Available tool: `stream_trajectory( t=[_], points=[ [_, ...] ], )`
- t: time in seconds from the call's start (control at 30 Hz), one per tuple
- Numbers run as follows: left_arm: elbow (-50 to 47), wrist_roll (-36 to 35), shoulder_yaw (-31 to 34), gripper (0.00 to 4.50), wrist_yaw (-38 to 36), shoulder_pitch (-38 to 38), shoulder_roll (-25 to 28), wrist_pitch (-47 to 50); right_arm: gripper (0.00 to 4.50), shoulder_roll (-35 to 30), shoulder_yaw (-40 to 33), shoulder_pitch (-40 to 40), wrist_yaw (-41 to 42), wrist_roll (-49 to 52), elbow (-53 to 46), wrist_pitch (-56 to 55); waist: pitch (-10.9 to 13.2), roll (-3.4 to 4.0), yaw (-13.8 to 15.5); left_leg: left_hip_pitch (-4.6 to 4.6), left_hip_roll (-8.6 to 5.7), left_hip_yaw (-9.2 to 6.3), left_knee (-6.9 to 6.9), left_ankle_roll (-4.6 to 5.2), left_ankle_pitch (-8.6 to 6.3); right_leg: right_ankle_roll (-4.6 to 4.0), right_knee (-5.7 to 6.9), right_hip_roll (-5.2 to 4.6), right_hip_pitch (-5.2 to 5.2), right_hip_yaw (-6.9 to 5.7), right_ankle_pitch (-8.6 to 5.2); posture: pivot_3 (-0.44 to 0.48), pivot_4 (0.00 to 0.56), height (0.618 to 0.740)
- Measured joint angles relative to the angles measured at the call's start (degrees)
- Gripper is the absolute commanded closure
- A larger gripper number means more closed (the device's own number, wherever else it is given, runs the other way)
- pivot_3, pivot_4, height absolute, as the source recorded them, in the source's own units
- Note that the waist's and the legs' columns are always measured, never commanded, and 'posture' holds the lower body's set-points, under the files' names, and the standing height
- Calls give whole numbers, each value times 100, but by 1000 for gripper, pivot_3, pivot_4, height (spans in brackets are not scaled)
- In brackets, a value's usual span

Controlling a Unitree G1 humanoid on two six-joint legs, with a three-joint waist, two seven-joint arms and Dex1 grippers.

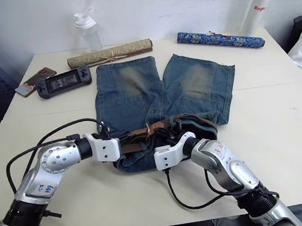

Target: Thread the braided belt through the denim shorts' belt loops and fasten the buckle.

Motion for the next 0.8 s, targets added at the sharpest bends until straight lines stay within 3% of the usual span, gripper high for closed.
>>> stream_trajectory(
  t=[0.8],
  points=[
    [300, 670, -367, 4500, 252, -452, -344, -192, 4284, 48, -31, -30, 16, 2, 117, 7, -1, -1, 14, 0, 0, 44, -2, 1, 0, 1, 32, 0, -39, 51, -1, 0, 150, 717]
  ],
)
